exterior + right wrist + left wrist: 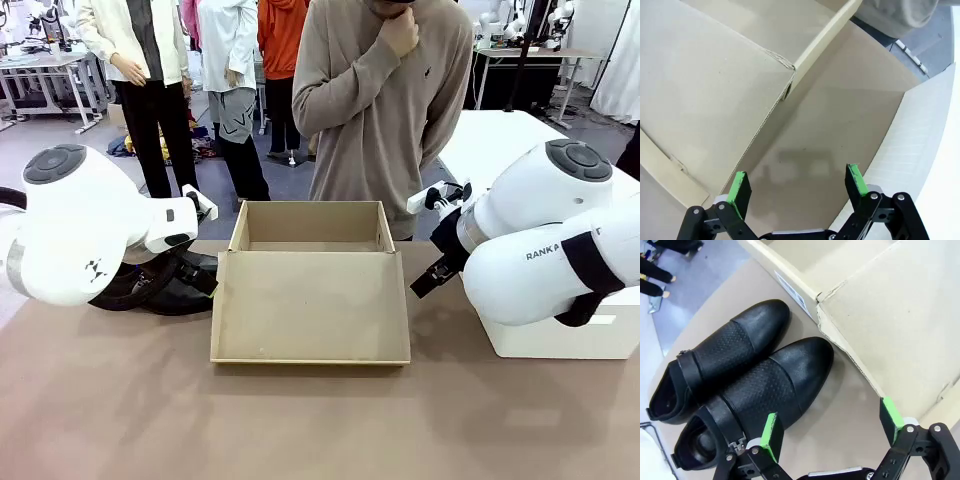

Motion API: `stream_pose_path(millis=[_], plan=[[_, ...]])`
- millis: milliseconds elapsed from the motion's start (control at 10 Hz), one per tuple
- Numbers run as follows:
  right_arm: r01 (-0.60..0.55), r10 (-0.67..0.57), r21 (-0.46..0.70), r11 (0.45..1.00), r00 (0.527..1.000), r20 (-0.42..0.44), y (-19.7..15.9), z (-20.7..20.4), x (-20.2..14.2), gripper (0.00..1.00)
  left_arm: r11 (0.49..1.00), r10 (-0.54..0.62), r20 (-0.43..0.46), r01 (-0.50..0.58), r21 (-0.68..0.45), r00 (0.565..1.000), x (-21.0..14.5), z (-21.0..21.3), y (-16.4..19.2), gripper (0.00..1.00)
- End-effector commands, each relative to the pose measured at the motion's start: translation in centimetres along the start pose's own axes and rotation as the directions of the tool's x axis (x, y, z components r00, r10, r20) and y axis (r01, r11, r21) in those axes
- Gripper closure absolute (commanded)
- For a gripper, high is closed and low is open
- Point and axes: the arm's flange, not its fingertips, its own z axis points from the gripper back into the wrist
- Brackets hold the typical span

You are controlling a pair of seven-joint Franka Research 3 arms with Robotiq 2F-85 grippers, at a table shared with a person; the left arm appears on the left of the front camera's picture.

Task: Pack the shoes into the box.
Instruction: Place one shoe of the Shoes into the Shoes Box.

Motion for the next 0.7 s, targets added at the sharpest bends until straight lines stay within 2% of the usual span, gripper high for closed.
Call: stream_pose_path(millis=[0, 600], plan=[[0.000, 0.000, 0.000, 1.000, 1.000, 0.001, 0.00, 0.01, 0.01, 0.00, 1.000, 0.000, 0.000, 0.000, 0.000, 1.000, 0.00, 0.00, 0.00, 0.00], [0.000, 0.000, 0.000, 1.000, 1.000, 0.001, 0.00, 0.01, 0.01, 0.00, 1.000, 0.000, 0.000, 0.000, 0.000, 1.000, 0.00, 0.00, 0.00, 0.00]])
